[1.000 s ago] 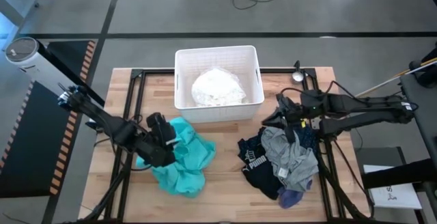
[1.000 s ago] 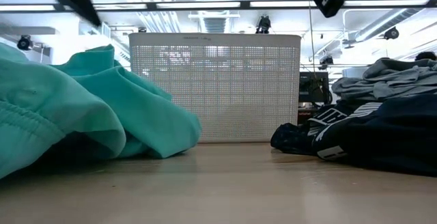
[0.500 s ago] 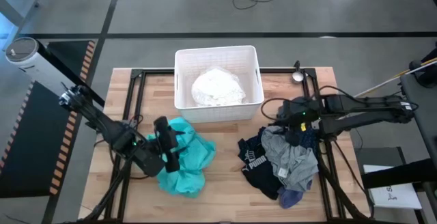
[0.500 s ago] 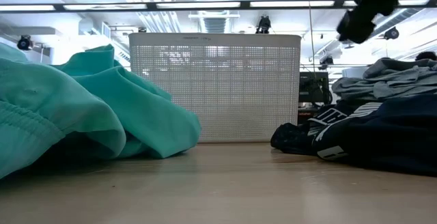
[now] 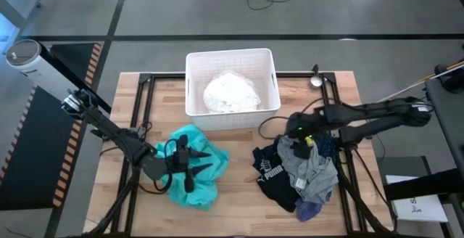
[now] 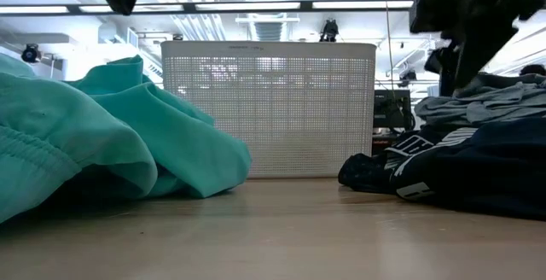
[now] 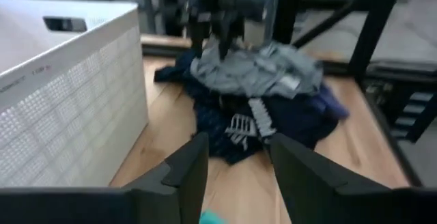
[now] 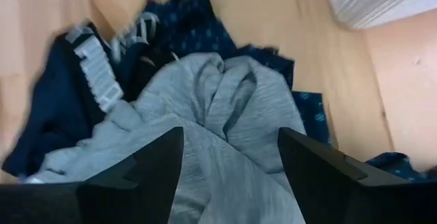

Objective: Sort clothes
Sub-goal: Move the gray shirt to the upper right of the table

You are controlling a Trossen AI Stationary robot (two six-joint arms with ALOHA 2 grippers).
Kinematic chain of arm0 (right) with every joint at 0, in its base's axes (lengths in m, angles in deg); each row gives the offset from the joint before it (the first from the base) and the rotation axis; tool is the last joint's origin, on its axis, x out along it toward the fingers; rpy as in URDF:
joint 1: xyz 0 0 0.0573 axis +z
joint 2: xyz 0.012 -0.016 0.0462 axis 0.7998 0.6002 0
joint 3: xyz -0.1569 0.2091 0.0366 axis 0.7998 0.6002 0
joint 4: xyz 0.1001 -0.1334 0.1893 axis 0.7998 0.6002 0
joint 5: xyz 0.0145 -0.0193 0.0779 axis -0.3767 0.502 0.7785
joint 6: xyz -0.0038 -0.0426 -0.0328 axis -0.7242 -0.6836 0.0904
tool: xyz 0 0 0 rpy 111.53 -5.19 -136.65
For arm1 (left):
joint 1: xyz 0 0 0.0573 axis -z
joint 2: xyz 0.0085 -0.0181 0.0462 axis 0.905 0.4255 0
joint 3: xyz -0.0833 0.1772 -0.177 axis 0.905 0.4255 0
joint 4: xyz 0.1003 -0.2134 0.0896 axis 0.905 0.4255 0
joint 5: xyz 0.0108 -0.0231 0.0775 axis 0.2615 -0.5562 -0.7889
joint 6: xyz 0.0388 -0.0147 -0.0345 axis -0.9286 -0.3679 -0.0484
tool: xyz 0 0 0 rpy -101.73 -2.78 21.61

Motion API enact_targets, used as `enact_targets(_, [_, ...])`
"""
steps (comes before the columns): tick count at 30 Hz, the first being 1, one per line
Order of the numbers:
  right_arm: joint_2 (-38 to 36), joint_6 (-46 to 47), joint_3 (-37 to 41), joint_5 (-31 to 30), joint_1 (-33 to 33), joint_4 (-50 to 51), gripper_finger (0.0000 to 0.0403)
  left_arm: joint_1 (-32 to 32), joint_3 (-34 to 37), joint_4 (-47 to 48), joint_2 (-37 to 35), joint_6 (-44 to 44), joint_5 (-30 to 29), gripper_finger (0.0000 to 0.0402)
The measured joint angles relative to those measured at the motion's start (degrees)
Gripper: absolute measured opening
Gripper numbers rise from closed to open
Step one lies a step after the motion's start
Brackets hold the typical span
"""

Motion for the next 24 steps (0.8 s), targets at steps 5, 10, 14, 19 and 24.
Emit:
enact_targets(5, [7.95,-0.26,0.02,-0.11,-0.02,0.4,0.0196,-0.01,4.9,-11.3,-1.71,-7.1,-0.28,0.013])
enact_targets(10, [12.67,-2.04,-0.15,-0.09,0.3,1.26,0.0112,-0.02,6.22,-14.63,-4.81,-13.05,-1.12,0.0123])
enact_targets(14, [12.53,-2.67,-2.14,-0.33,1.29,2.77,0.0021,-0.09,6.99,-14.87,-7.94,-15.78,-6.04,0.0116])
enact_targets(19, [9.93,-1.15,-8.79,-2.7,3.02,8.43,0.0022,-0.09,7.8,-14.84,-12.02,-19.06,-10.47,0.0115])
enact_targets(24, [8.85,3.17,-20.54,-15.6,6.12,21.24,0.0008,-0.09,7.86,-14.9,-15.52,-20.71,-11.72,0.0114])
